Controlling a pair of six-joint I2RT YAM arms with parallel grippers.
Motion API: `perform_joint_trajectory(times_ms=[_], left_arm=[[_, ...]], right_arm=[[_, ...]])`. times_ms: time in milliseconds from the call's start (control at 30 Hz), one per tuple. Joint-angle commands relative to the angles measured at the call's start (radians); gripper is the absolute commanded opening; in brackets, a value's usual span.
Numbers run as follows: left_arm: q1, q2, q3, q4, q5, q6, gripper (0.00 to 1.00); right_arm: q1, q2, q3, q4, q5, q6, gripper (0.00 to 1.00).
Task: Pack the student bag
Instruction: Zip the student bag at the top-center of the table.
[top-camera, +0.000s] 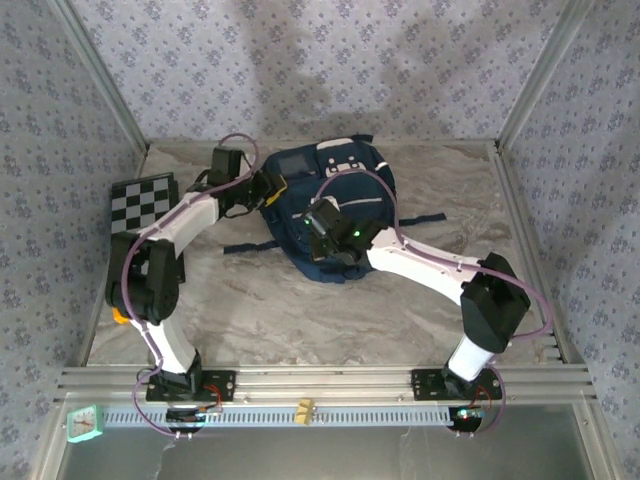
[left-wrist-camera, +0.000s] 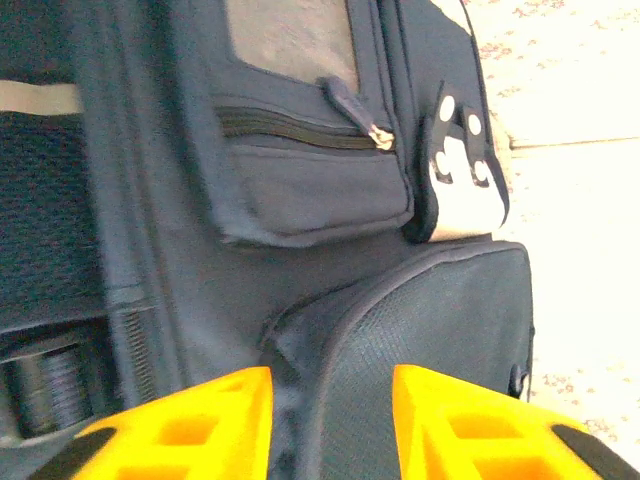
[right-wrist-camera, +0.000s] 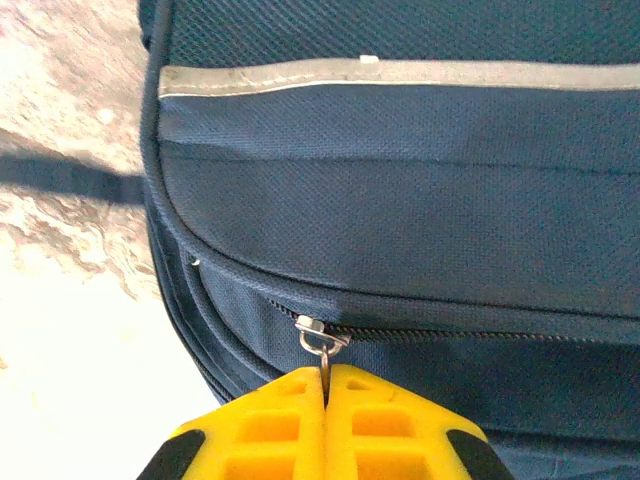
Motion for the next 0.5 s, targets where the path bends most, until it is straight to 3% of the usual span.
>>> perform_joint_trajectory(times_ms=[0, 133, 267, 467], left_arm=[[-0.003, -0.148, -0.126, 0.081, -0.011, -0.106, 0.44], [-0.080, -0.257, -0.321, 0.197, -0.079, -0.297, 0.53], [-0.182, -0.275, -0.367, 0.234, -0.145, -0.391, 0.59], [-0.271, -0.231, -0.351, 0.254, -0.215, -0.442, 0.58]], right_arm=[[0.009, 0.002, 0.014, -0.080, 0.023, 0.047, 0.00], [0.010, -0.007, -0.003, -0.065, 0.015, 0.063, 0.00], [0.012, -0.007, -0.004, -0.066, 0.018, 0.069, 0.00], [0.015, -0.004, -0.007, -0.051, 0.023, 0.078, 0.00]])
